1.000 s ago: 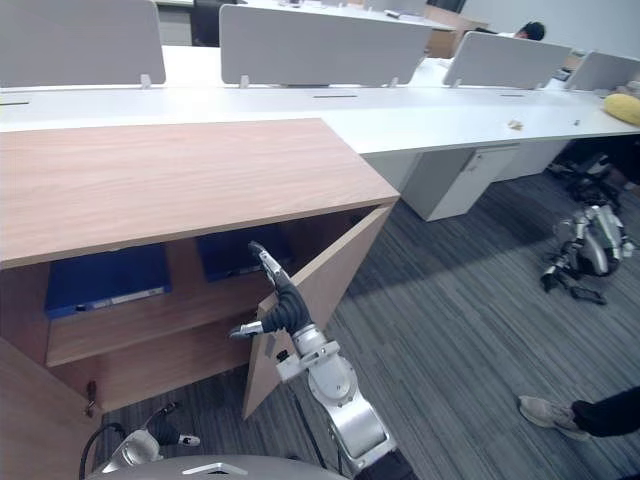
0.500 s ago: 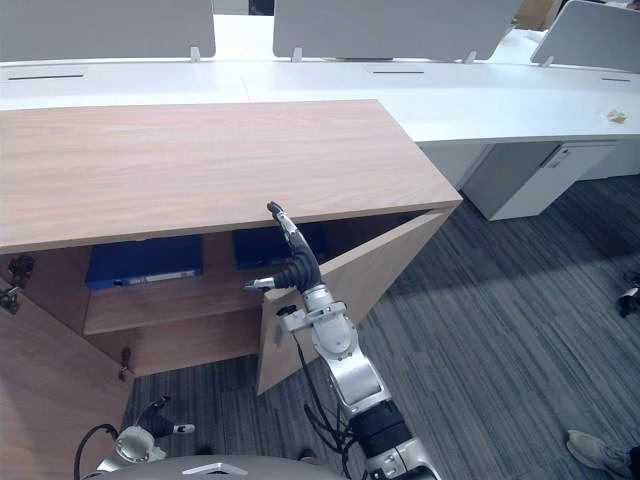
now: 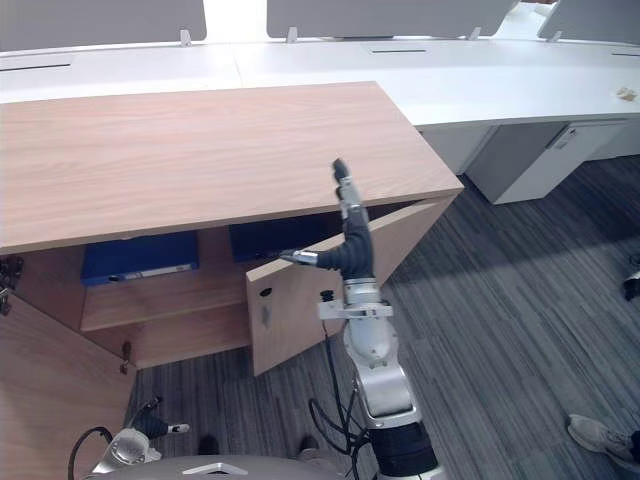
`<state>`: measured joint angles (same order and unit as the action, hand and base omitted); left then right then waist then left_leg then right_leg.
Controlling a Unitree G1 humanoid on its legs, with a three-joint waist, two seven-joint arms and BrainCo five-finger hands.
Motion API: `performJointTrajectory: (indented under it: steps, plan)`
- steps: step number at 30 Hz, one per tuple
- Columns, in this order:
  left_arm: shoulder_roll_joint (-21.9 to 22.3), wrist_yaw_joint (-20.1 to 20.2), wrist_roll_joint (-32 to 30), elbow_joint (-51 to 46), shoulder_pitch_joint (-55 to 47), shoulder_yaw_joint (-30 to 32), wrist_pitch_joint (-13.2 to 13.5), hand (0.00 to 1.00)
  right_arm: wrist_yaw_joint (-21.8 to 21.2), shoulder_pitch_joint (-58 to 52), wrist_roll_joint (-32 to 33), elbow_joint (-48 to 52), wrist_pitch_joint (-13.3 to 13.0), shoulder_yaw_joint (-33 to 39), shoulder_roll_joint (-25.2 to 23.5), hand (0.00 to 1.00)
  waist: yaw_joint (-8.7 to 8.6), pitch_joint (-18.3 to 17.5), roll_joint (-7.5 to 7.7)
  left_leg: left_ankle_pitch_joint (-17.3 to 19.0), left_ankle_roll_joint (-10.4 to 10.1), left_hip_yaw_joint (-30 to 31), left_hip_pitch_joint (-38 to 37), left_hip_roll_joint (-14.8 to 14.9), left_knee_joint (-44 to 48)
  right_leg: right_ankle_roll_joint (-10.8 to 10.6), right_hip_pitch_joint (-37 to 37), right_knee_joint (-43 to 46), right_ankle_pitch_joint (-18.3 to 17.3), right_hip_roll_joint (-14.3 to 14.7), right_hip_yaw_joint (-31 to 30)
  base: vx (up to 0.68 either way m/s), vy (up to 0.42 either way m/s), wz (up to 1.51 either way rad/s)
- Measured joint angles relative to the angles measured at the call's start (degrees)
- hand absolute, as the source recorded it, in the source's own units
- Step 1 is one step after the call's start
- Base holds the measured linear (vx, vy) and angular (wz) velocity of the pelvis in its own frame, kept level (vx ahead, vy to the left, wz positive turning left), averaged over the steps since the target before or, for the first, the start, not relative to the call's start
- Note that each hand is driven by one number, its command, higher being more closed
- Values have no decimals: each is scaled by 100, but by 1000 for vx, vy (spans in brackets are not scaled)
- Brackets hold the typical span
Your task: Walk over to the cabinet, pick up the folder, carry it to the office cabinet, place the folder inside the office cabinet, then close the office cabinet door
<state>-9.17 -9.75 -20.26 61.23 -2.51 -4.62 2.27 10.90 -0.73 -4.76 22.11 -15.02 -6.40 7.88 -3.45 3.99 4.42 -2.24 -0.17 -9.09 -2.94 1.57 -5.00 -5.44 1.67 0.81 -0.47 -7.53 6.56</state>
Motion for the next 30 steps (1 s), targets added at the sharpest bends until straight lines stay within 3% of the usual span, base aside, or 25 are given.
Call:
performJointTrajectory:
  steps: [8, 11, 18, 25, 30]
  plan:
    - [4, -23, 99, -131, -160, 15, -3, 0, 54, -995, 23, 199, -29, 336, -84, 0, -90, -60, -87, -77, -77, -39, 1, 103, -2, 72, -82, 56, -22, 112, -99, -78, -35, -5]
    - [20, -23, 99, -77, -165, 45, -4, 0, 80, -1483, -255, -182, 27, 461, -184, 0, -95, -102, -153, -68, -112, -39, 8, 108, -2, 59, -78, 31, 8, 120, -99, -52, -4, 0]
    - [24, 12, 97, 26, -171, 72, -22, 0, 29, -1878, -589, -2649, 520, 628, -317, 0, -125, -139, -224, -70, -118, -35, 35, 103, -2, 19, -38, -83, 77, 115, -82, -5, 1, 0]
    - [29, 31, 96, 21, -167, 68, -62, 0, -212, -1427, -689, -5164, 700, 650, -267, 0, -93, -128, -254, -87, -92, -35, -11, 103, -2, -18, 61, -136, 103, 114, 3, 11, -5, 3]
    - [43, 33, 97, 18, -169, 68, -62, 0, -222, -1153, -692, -6054, 790, 551, -264, 0, -27, -95, -292, -87, -93, -22, -68, 96, -2, -20, 138, -149, 101, 105, 35, -7, -2, 1]
